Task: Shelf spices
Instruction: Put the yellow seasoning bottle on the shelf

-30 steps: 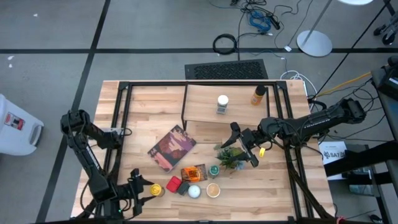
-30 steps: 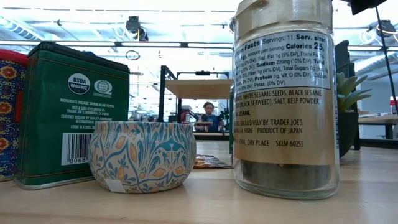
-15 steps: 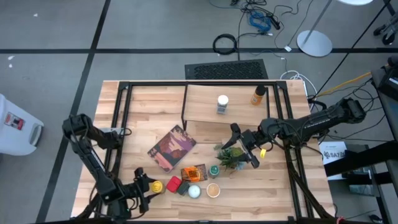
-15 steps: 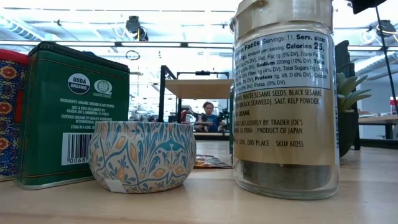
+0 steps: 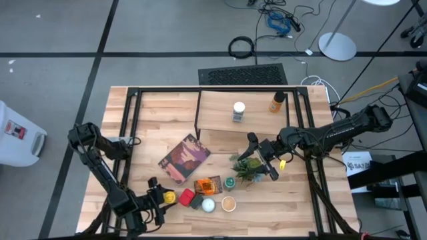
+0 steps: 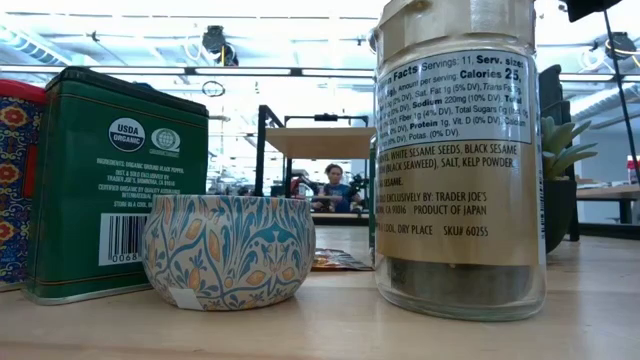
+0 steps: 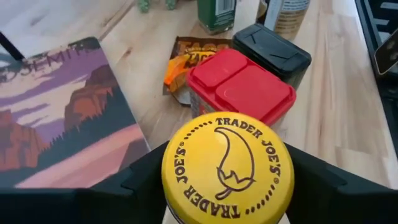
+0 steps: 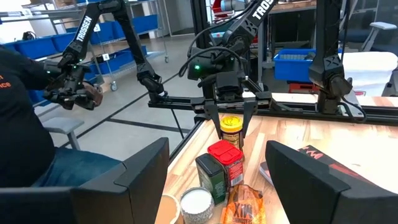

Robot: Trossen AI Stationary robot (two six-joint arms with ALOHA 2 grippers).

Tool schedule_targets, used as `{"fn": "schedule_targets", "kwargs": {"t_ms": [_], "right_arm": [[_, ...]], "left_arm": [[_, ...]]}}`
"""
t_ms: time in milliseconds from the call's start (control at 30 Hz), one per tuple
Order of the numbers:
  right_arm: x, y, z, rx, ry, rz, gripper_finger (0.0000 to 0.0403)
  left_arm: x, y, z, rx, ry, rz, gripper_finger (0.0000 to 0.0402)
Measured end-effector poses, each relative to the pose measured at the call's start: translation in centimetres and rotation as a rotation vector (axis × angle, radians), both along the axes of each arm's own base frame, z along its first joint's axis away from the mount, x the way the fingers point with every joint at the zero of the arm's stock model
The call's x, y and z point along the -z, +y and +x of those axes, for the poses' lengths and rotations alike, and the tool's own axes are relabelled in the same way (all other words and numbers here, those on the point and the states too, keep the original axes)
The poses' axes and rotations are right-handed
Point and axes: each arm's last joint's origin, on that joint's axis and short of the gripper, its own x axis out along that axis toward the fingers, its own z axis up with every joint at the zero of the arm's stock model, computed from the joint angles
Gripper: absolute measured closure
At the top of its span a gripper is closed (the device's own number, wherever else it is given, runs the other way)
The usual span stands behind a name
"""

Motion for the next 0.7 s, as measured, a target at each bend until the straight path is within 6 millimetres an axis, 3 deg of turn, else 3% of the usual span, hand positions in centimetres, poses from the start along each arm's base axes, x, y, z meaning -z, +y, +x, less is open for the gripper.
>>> {"fn": "schedule_targets", "kwargs": {"t_ms": [67, 700], "right_arm": [[0.0, 0.0, 0.0, 0.0, 0.0, 0.0, 0.0147], [0.01, 0.0, 0.0, 0.001, 0.005, 0.008, 0.0147]], "left_arm": [[-0.02, -0.02, 0.06, 0.011, 0.001, 0.011, 0.0177], [0.02, 0.25, -0.07, 0.005, 0.0, 0.053, 0.0177]]}}
